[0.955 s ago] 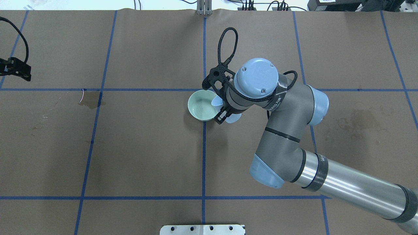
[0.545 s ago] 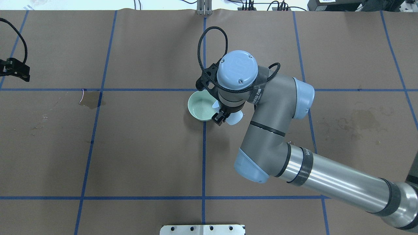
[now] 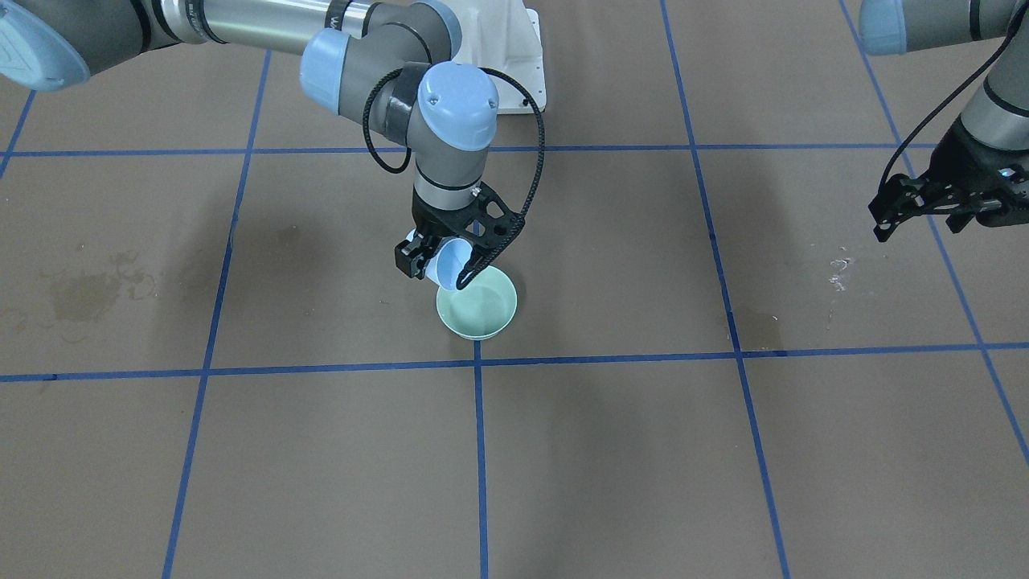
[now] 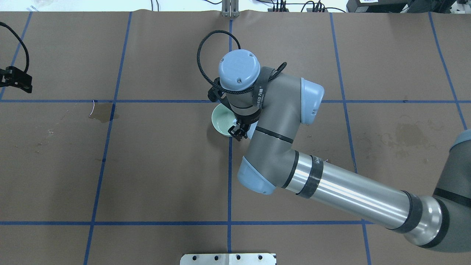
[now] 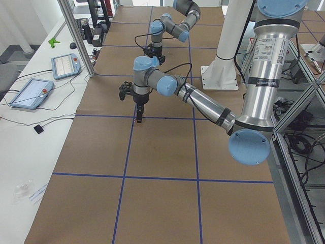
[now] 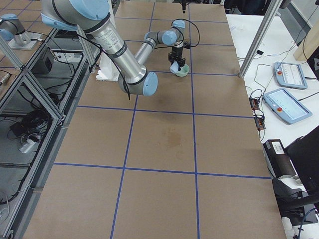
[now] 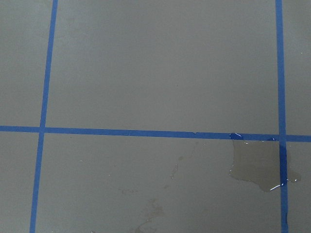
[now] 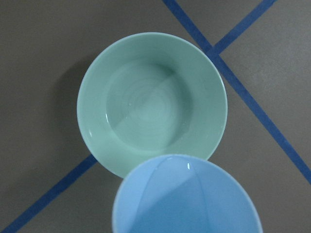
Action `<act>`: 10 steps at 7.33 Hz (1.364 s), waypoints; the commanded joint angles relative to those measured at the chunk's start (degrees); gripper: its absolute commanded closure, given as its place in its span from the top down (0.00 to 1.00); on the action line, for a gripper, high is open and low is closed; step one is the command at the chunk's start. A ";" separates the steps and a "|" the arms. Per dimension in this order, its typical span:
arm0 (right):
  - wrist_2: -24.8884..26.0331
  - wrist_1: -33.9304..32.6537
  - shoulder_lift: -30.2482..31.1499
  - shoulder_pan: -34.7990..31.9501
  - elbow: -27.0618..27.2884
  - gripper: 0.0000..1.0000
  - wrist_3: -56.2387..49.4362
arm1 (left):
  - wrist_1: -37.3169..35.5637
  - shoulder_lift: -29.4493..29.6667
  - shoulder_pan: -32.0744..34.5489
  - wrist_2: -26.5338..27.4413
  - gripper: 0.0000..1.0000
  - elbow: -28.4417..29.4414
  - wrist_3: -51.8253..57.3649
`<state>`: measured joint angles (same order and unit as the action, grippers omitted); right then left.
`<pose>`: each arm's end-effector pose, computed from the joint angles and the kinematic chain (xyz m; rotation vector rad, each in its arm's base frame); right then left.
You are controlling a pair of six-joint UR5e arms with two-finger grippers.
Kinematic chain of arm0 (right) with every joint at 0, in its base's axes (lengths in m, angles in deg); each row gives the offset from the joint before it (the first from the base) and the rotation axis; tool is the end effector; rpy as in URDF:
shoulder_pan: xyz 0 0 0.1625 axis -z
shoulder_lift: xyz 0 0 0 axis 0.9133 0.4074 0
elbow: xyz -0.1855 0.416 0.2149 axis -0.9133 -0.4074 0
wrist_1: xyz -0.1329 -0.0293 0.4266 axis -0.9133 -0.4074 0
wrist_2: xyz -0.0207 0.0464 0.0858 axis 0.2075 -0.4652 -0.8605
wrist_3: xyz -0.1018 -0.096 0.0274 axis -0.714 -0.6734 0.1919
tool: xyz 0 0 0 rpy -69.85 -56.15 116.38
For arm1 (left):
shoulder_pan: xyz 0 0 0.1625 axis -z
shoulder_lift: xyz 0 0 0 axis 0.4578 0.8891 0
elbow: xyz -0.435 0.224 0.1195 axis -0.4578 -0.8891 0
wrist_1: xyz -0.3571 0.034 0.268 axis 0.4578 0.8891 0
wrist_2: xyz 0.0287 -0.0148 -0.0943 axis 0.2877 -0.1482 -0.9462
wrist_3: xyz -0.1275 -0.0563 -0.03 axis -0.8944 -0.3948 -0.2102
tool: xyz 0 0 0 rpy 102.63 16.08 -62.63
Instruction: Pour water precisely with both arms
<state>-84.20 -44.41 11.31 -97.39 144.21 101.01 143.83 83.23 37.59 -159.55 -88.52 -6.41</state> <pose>-0.6785 -0.5238 0.2231 0.2468 -0.5398 -0.8201 0.1862 -0.5469 0.5116 0.1308 0.6621 -0.0881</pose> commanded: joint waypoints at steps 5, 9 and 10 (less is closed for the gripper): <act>-0.46 -14.07 -8.70 0.41 -6.85 0.00 -2.08 | 0.09 -0.37 0.12 -0.04 1.00 -0.11 0.00; -0.37 -16.64 -10.03 0.41 -8.25 0.00 -3.13 | 0.09 -0.37 0.12 -0.04 1.00 -0.11 0.00; -0.46 -16.64 -10.03 0.41 -8.08 0.00 -3.22 | 0.09 -0.37 0.12 -0.04 1.00 -0.11 -0.08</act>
<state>-84.64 -60.99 1.32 -96.98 136.18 98.09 143.93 82.86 37.70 -159.59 -88.62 -6.44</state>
